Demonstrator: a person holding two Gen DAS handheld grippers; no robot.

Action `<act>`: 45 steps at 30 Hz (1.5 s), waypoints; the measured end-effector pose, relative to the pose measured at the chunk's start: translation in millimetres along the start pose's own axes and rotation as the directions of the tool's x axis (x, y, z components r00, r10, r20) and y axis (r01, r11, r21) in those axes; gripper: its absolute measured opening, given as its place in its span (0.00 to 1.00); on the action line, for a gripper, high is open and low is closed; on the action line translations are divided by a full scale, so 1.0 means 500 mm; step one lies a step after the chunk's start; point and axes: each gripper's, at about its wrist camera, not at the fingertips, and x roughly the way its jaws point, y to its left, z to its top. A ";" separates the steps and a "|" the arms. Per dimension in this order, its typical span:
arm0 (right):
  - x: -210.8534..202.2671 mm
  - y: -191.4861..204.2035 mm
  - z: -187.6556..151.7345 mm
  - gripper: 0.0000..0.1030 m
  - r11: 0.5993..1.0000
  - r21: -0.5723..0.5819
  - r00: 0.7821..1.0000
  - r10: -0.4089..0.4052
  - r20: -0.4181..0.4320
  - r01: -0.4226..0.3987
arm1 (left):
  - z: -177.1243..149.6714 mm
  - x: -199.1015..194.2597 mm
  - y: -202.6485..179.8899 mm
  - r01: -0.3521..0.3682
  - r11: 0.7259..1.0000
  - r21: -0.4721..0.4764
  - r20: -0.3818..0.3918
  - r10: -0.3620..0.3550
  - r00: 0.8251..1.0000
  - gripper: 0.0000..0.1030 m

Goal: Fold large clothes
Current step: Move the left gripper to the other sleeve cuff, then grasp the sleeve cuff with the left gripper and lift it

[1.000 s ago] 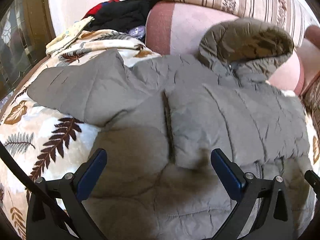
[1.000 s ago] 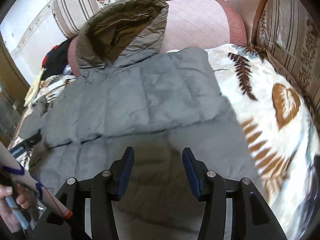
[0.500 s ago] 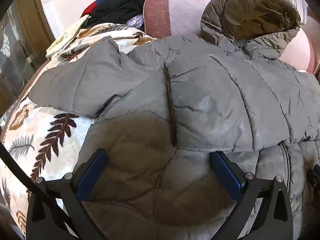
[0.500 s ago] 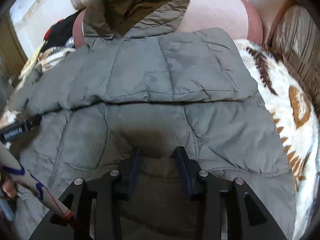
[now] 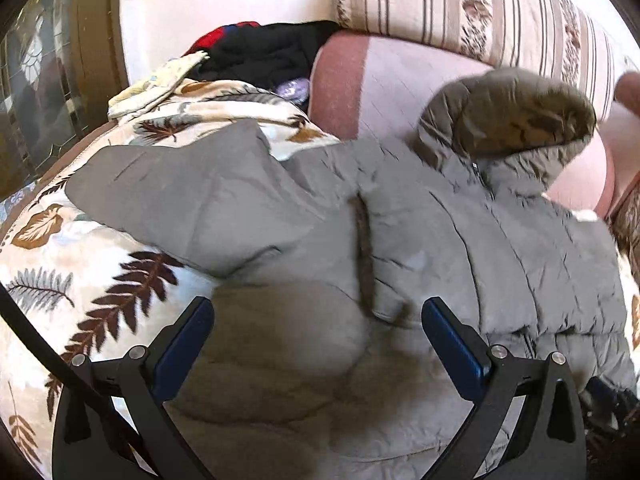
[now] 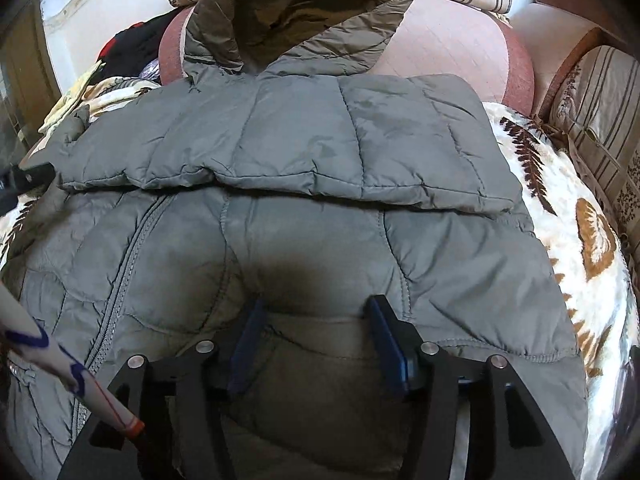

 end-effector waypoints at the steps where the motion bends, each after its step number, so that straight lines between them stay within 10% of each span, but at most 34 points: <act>1: 0.000 0.001 0.000 0.59 1.000 -0.004 1.000 -0.001 0.000 0.001 | 0.004 -0.004 0.008 -0.003 1.000 -0.008 0.005 0.003 1.000 1.00; 19: -0.007 0.004 0.000 0.65 1.000 -0.010 1.000 -0.002 -0.004 0.002 | 0.067 -0.016 0.315 -0.195 0.952 -0.234 0.025 0.206 0.978 1.00; 23: -0.076 0.016 0.013 0.65 0.997 -0.017 0.992 0.075 0.106 -0.074 | 0.061 -0.015 0.395 -0.231 0.928 -0.294 0.003 0.243 0.970 1.00; 37: -0.128 0.099 -0.016 0.67 0.951 -0.233 0.953 0.247 0.174 -0.204 | 0.164 0.076 0.709 -0.182 0.820 -0.543 -0.131 0.131 0.983 0.79; 45: -0.106 0.110 -0.015 0.67 0.952 -0.230 0.958 0.242 0.153 -0.204 | 0.150 0.186 0.825 -0.084 0.695 -0.715 -0.117 -0.001 0.993 0.54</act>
